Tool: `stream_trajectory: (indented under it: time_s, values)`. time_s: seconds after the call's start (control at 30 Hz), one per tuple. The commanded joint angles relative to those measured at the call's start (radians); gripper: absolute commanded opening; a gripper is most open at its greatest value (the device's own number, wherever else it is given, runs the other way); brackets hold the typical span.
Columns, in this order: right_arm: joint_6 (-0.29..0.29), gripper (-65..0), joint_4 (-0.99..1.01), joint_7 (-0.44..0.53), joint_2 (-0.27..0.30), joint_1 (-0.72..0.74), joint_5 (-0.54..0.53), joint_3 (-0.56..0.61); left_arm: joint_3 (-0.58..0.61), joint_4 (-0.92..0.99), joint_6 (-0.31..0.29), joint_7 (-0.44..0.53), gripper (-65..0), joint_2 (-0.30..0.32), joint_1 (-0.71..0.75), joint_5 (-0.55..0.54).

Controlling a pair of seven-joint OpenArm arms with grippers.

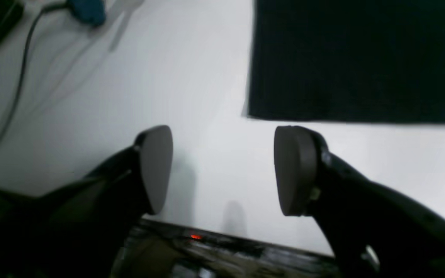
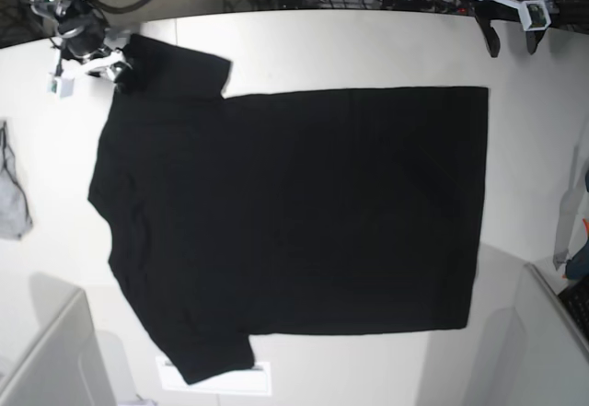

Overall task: Fold the T-shirt properly
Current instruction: 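Lower both grippers onto the shirt's shoulder corners and grasp them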

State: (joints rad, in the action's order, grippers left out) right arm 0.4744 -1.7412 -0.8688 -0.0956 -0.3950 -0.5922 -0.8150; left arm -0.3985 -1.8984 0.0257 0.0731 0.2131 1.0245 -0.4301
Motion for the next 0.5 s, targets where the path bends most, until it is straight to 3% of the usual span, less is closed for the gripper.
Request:
stream_trajectory:
  time_s: [0.0, 0.1, 0.23, 0.47]
  values:
    - [0.016, -18.2, 0.004, 0.010, 0.009, 0.006, -0.012, -0.011, -0.009, -0.002, 0.007, -0.025, -24.5, 0.035, 0.004, -0.054]
    - [0.028, -18.3, 0.033, 0.010, 0.009, 0.008, -0.012, -0.010, -0.023, 0.024, 0.006, -0.151, -24.5, 0.088, -0.040, -0.215]
    - [0.030, -19.5, 0.033, 0.015, 0.009, -0.028, -0.012, 0.064, -0.043, 0.059, 0.006, -0.238, -24.5, 0.092, -0.123, -0.253]
    - [0.030, -42.0, 0.080, 0.063, 0.009, -0.032, -0.013, 0.090, -0.035, 0.069, 0.006, -0.312, -24.4, 0.087, -0.218, -0.261]
